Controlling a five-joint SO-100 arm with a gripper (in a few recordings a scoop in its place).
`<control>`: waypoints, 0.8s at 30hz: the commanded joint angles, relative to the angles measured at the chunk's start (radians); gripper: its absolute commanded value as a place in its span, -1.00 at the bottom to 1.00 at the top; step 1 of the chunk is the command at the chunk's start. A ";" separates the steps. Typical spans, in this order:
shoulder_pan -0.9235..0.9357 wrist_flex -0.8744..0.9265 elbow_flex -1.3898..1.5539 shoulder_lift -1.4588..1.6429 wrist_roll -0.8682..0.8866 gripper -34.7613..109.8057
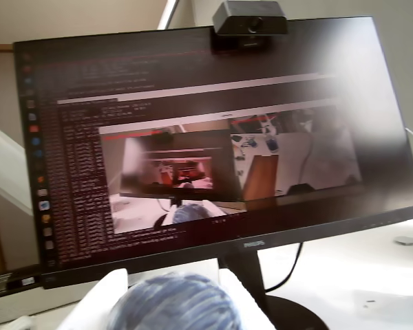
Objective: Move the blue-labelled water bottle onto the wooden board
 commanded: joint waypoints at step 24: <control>-0.390 -0.014 0.032 -0.011 -0.109 -0.52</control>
